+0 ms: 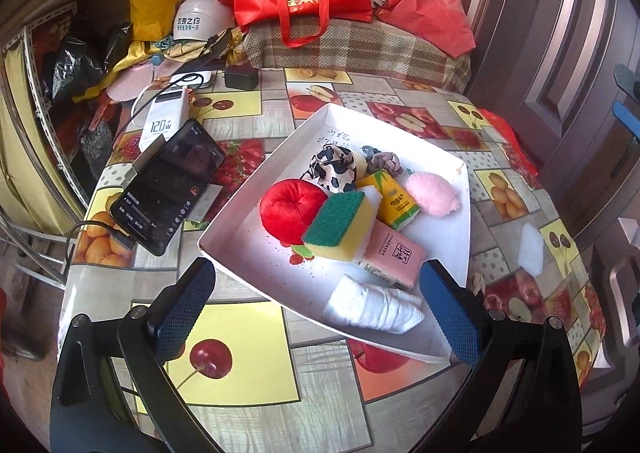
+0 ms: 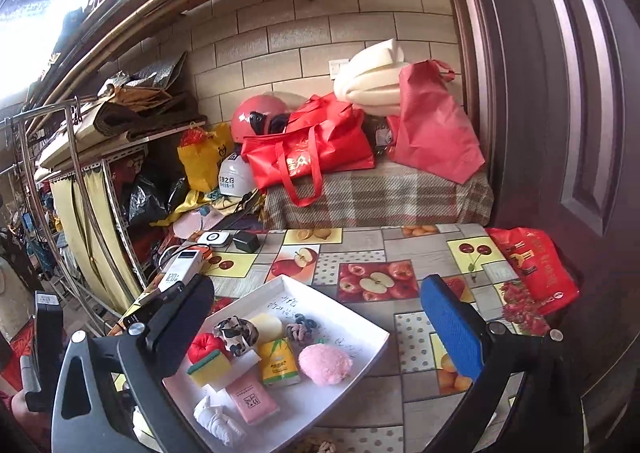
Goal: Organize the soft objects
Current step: 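Move the left gripper to the brown-cream rope knot while the right gripper approaches the white foam block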
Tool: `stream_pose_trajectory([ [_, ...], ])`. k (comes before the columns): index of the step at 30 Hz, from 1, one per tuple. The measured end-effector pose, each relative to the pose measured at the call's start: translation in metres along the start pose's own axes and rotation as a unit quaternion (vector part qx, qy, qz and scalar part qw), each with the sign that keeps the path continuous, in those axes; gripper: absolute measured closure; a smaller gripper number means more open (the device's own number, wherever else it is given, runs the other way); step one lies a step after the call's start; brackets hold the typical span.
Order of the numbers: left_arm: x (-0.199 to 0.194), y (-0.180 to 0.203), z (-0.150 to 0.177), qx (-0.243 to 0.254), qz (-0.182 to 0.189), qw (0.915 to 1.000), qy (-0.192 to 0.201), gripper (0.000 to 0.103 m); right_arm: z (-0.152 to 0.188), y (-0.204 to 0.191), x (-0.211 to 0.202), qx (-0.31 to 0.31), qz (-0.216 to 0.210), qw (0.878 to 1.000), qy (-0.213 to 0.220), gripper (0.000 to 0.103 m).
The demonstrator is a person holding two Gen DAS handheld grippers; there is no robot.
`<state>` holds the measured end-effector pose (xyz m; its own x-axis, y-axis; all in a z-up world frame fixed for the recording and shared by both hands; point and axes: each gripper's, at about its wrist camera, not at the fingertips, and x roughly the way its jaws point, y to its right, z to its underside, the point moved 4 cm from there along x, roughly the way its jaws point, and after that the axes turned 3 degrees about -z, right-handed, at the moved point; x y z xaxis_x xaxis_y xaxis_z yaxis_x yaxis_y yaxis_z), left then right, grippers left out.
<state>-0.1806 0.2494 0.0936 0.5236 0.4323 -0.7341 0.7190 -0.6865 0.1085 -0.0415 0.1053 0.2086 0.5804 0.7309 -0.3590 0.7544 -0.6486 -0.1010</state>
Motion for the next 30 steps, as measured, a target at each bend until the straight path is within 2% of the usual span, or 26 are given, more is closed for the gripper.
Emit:
stream_pose_trajectory([
  [4, -0.004, 0.0, 0.006, -0.005, 0.002, 1.0, -0.005, 0.0, 0.017, 0.035, -0.024, 0.023, 0.046, 0.999, -0.008, 0.0],
  [8, -0.012, 0.012, 0.009, 0.011, 0.011, 0.9999, 0.001, 0.0, 0.043, 0.072, -0.045, 0.055, 0.094, 0.994, -0.025, 0.0],
  [10, -0.016, 0.018, 0.01, 0.017, 0.019, 0.9997, 0.002, 0.0, 0.057, 0.085, -0.045, 0.065, 0.101, 0.992, -0.045, 0.0],
  [13, -0.021, 0.027, 0.013, 0.022, 0.027, 0.9994, 0.001, 0.0, 0.086, 0.083, -0.024, 0.046, 0.05, 0.992, -0.108, 0.0],
  [16, -0.027, 0.03, 0.02, 0.023, 0.027, 0.9994, -0.001, 0.0, 0.123, 0.054, 0.005, -0.024, -0.008, 0.985, -0.168, 0.0],
  [19, -0.036, 0.025, 0.031, 0.01, 0.019, 0.9998, -0.002, 0.0, 0.161, 0.021, 0.039, -0.086, -0.091, 0.967, -0.222, 0.0],
  [21, -0.043, 0.018, 0.036, -0.004, 0.005, 1.0, 0.0, 0.0, 0.18, 0.003, 0.058, -0.124, -0.126, 0.954, -0.243, 0.0],
  [23, -0.052, 0.009, 0.043, -0.02, -0.006, 0.9998, 0.004, 0.0, 0.193, -0.011, 0.071, -0.162, -0.147, 0.942, -0.256, 0.0],
  [26, -0.06, 0.0, 0.055, -0.039, -0.02, 0.999, 0.003, 0.0, 0.205, -0.023, 0.09, -0.213, -0.154, 0.926, -0.272, 0.0],
  [30, -0.066, -0.002, 0.071, -0.057, -0.032, 0.9978, -0.008, 0.0, 0.217, -0.028, 0.107, -0.243, -0.175, 0.908, -0.291, 0.001],
])
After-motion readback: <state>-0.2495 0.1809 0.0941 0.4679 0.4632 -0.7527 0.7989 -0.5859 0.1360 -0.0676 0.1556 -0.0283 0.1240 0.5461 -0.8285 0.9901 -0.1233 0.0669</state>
